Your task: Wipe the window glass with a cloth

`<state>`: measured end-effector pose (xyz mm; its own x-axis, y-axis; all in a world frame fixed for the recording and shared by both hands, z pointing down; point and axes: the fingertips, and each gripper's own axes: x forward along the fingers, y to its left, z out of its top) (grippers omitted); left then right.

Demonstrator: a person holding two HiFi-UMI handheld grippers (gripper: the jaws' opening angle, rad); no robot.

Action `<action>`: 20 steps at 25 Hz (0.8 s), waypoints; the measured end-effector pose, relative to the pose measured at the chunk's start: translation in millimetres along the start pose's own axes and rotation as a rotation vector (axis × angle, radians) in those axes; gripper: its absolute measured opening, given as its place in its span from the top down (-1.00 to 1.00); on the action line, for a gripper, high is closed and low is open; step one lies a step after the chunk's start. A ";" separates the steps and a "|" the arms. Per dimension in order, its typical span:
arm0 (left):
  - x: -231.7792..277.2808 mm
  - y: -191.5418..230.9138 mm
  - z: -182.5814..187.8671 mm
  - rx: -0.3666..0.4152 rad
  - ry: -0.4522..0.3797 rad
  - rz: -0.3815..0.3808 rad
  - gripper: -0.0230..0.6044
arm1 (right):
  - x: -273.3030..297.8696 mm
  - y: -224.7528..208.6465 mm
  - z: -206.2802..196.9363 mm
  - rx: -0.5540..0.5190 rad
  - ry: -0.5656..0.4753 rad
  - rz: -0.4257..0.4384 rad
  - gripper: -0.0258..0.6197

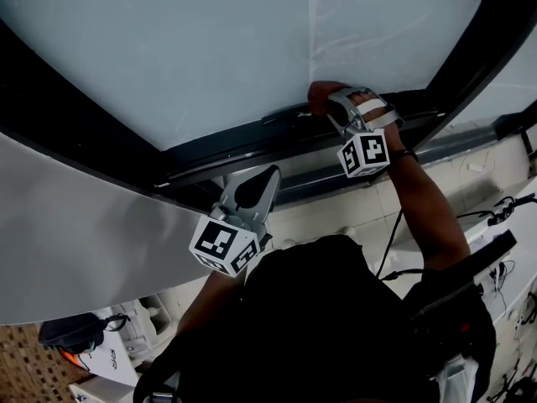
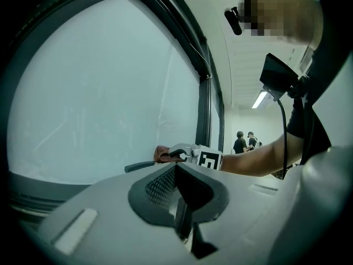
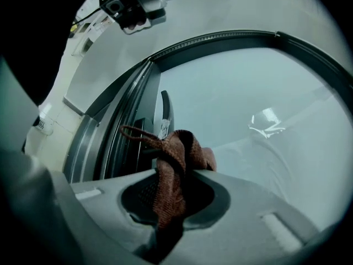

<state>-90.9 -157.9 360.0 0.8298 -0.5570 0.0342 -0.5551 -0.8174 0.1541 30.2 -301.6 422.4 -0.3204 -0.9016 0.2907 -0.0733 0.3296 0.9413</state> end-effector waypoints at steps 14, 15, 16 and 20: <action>-14.4 -16.1 -13.7 -0.020 -0.019 -0.006 0.87 | -154.1 -23.3 73.6 1.333 -0.425 0.055 0.82; -16.4 -23.0 -14.4 -0.018 -0.021 0.000 0.87 | -168.6 -24.3 73.6 1.424 -0.455 0.050 0.82; -18.2 -30.5 -15.4 -0.018 -0.021 0.008 0.87 | -182.6 -22.3 72.2 1.480 -0.466 0.046 0.82; -18.5 -69.7 -21.0 -0.030 -0.025 0.040 0.87 | -238.0 -3.7 84.7 1.485 -0.517 0.090 0.82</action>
<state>-66.4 -87.5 369.3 0.8052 -0.5928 0.0160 -0.5852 -0.7900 0.1829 26.7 -64.4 335.2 -0.6274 -0.7773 -0.0460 -0.7623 0.6252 -0.1674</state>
